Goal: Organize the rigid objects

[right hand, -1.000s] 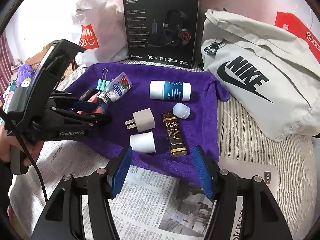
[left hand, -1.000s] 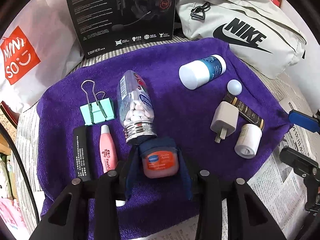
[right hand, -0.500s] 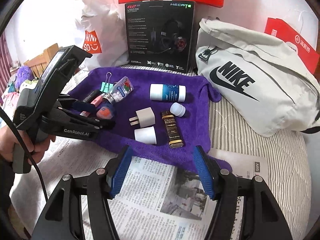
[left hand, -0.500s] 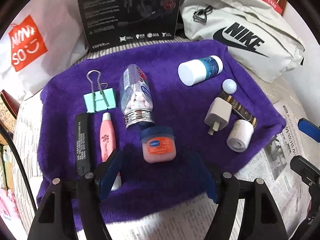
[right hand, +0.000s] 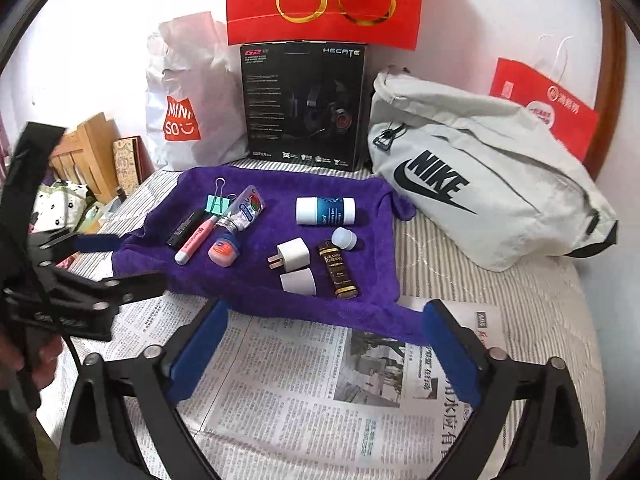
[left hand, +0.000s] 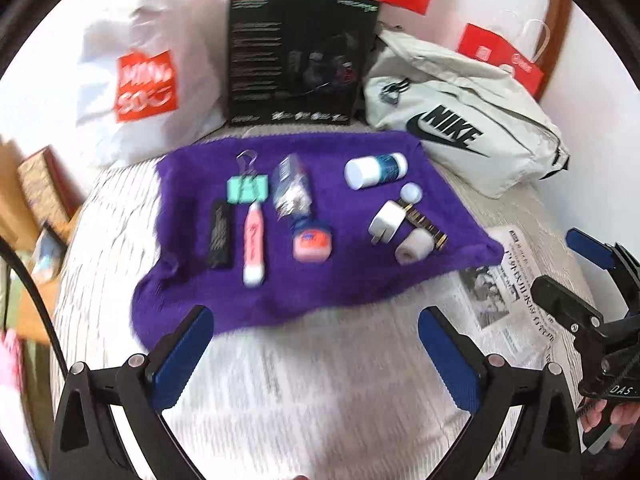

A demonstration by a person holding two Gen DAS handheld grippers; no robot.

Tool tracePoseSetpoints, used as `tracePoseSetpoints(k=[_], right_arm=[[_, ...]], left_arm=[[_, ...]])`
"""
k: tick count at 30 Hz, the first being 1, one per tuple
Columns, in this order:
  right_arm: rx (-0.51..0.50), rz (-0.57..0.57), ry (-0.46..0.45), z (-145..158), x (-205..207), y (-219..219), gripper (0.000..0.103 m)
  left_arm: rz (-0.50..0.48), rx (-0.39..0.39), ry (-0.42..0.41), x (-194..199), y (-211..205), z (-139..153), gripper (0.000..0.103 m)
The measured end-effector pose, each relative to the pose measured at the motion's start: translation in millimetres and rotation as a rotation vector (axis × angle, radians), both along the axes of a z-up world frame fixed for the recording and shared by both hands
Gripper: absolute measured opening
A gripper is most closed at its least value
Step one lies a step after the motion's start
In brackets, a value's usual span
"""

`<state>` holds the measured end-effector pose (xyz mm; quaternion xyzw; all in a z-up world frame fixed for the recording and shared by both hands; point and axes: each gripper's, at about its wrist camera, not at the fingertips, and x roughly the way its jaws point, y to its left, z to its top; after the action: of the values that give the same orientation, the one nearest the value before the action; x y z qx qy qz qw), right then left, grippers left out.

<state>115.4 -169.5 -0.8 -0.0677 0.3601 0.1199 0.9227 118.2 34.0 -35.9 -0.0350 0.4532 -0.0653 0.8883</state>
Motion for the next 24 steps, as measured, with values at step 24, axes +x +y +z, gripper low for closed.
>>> tracePoseSetpoints(k=[24], right_arm=[[0.042,-0.110,0.109,0.7,-47.7,-17.3,0.103]], left_arm=[[0.126,0.079,-0.040,-69.5,-17.9,15.2,0.103]])
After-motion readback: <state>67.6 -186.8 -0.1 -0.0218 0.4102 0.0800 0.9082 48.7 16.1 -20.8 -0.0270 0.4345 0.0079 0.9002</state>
